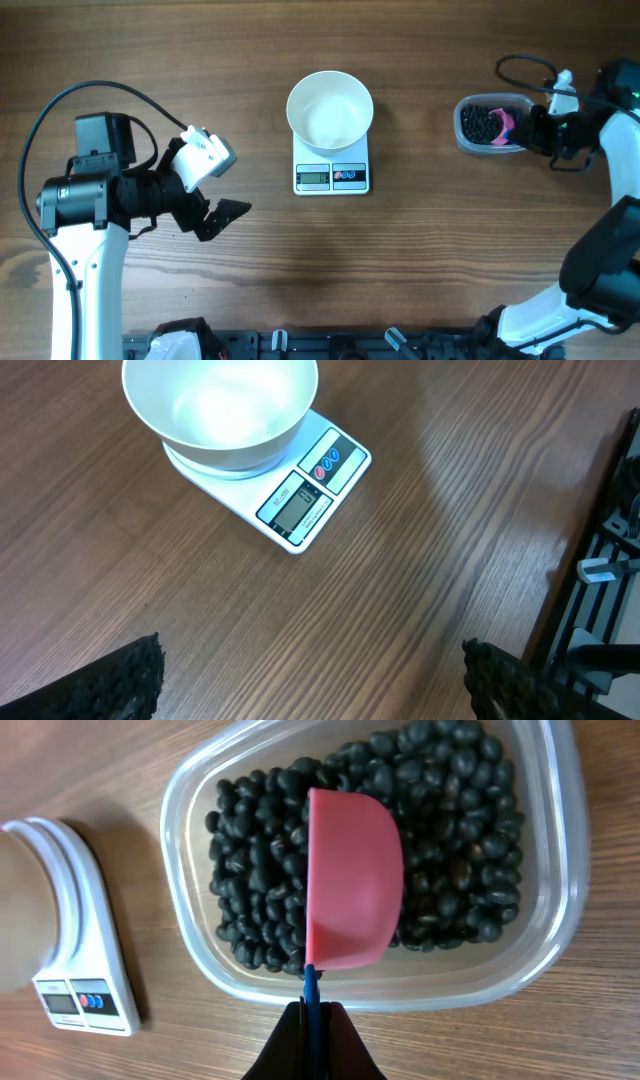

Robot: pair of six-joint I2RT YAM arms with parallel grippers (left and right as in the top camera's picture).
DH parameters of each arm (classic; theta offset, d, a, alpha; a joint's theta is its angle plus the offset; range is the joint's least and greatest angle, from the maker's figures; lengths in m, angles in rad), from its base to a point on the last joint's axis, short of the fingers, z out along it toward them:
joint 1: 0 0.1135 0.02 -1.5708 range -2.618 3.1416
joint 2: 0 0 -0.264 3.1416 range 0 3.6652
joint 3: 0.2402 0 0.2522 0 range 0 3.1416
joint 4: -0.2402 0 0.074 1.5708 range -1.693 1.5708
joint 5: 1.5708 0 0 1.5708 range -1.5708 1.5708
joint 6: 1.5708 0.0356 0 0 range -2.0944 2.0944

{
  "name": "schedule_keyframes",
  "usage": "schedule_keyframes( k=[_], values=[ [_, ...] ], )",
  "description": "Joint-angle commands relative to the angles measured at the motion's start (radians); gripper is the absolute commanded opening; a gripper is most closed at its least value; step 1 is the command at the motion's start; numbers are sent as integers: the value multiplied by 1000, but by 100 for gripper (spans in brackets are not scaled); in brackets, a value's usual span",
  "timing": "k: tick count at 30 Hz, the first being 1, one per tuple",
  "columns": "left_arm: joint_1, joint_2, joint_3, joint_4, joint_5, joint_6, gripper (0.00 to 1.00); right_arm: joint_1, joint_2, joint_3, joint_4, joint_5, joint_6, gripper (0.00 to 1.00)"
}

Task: Scoop item into bowl and weigh 150g on scale
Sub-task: 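Scoop beans and lift the filled scoop out of the tub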

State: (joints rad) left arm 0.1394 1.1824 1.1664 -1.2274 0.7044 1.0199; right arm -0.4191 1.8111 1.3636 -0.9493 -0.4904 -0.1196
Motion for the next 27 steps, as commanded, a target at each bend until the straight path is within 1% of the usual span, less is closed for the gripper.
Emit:
schedule_keyframes(
  k=[1, 4, 9, 14, 16, 21, 25, 27],
  values=[
    [-1, -11, 9, 0, 0, 21, 100, -35, 52, -16, -19, -53, 5, 4],
    [-1, -11, 9, 0, 0, 21, 100, -56, 62, -16, -6, -129, -12, 4],
    [-1, -11, 9, 0, 0, 21, 100, -95, 65, -16, -8, -160, -12, 4],
    [-1, -11, 9, 0, 0, 21, 100, -147, 65, -16, -6, -281, -11, 4],
    [-1, -11, 9, 0, 0, 21, 100, -165, 65, -16, -17, -320, -11, 4],
    [-1, -11, 9, 0, 0, 21, 100, -195, 65, -16, -37, -333, -12, 4],
    [-1, -11, 9, 0, 0, 21, 100, -222, 65, -16, -50, -435, -8, 4],
    [-1, -11, 9, 0, 0, 21, 100, -235, 65, -16, -60, -454, -8, 4]
  ],
)
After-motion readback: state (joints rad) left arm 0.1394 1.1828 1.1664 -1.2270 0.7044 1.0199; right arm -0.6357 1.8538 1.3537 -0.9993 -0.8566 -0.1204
